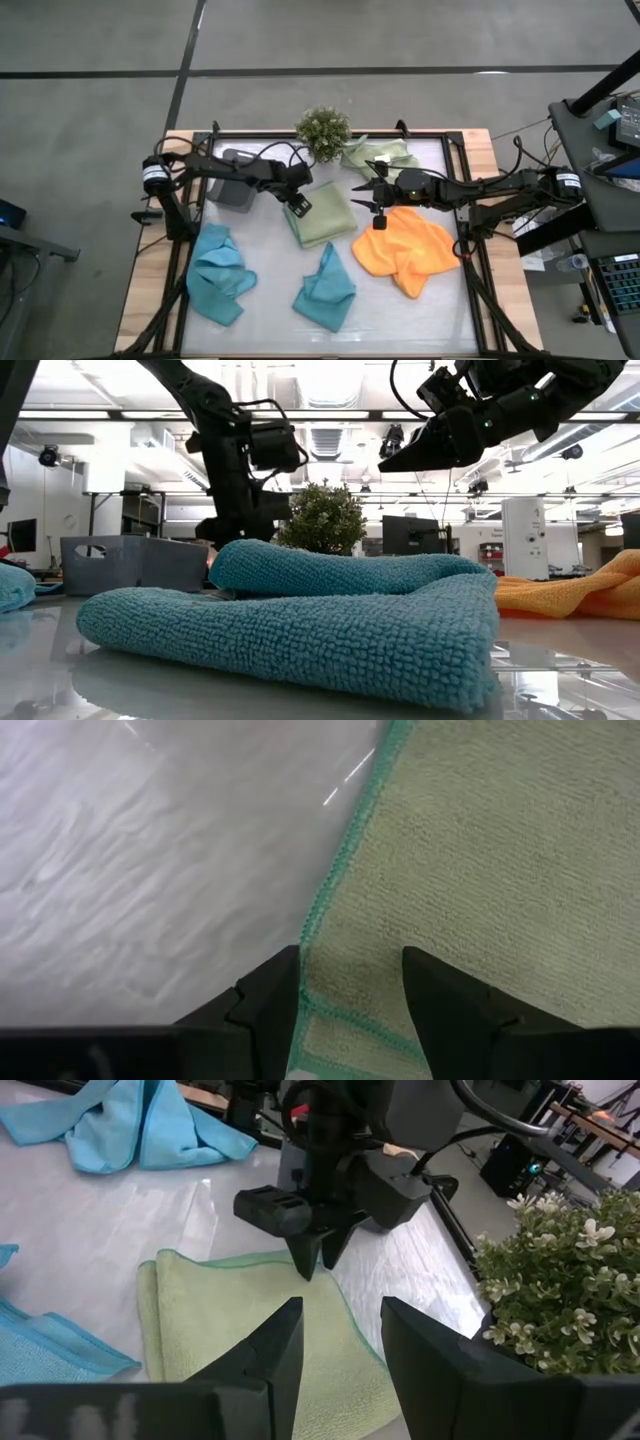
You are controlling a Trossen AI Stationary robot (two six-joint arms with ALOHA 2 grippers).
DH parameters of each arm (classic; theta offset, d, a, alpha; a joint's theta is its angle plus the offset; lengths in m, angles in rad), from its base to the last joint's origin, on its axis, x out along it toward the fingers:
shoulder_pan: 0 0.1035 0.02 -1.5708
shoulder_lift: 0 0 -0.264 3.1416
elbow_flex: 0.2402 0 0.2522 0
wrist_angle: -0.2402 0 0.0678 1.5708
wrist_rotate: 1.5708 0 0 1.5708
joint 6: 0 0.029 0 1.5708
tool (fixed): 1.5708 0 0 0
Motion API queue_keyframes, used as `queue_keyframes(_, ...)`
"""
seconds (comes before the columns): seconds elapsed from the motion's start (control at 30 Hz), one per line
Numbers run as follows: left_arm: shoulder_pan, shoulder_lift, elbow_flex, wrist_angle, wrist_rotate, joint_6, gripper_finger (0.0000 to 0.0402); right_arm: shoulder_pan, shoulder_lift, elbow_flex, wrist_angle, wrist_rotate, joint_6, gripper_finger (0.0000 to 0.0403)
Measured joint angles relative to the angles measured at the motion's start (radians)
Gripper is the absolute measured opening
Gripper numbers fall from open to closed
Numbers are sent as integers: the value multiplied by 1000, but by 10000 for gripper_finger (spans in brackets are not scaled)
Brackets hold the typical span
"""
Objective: Fold microfiber towels
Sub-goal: Fold the left green microfiber cloth
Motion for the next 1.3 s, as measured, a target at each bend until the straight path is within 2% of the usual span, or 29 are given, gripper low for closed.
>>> queue_keyframes(0.4,-12,0,-6,1,-51,7,70,0,0,0,0,0,0,128)
queue_keyframes(0.5,-9,-10,-1,-21,-52,6,61,0,0,0,-1,0,3,128)
queue_keyframes(0.63,10,-24,8,-31,-42,33,82,0,0,0,-1,0,3,128)
queue_keyframes(0.97,36,-19,-15,-26,-25,55,192,0,0,0,-3,0,3,128)
queue_keyframes(1.13,35,-19,-32,-27,-11,55,202,0,0,0,-3,0,3,128)
queue_keyframes(1.3,36,-19,-37,-23,27,55,194,0,0,0,-2,0,3,128)
